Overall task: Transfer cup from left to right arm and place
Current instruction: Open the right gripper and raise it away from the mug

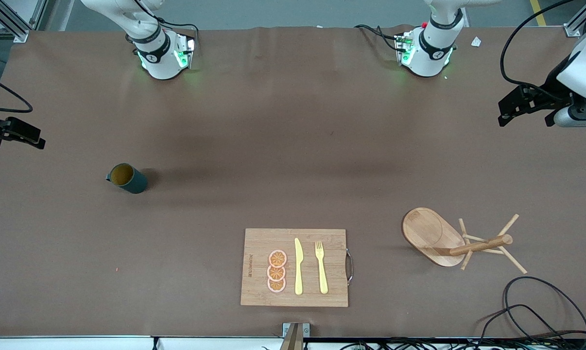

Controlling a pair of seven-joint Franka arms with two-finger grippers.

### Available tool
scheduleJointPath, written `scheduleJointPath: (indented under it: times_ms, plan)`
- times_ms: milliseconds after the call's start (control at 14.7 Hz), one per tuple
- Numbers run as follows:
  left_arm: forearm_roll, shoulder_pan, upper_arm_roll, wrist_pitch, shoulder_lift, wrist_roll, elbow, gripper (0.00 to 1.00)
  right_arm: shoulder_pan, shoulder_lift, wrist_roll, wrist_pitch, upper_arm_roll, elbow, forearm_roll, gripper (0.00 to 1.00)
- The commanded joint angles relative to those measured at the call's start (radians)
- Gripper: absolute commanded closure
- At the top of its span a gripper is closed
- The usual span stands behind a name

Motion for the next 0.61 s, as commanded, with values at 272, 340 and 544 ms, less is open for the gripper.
scheduleJointPath:
  times_ms: [272, 340, 544]
  plan:
    - [0.005, -0.008, -0.002, -0.017, 0.009, -0.001, 0.026, 0.0, -0.025, -0.003, -0.046, -0.017, 0.013, 0.011, -0.005, 0.0]
    - [0.005, -0.008, -0.002, -0.017, 0.009, -0.001, 0.026, 0.0, -0.025, -0.003, -0.047, -0.017, 0.013, 0.013, -0.004, 0.0]
    - [0.005, -0.008, -0.002, -0.017, 0.009, -0.001, 0.026, 0.0, -0.014, -0.002, -0.034, -0.072, 0.016, 0.011, 0.002, 0.0]
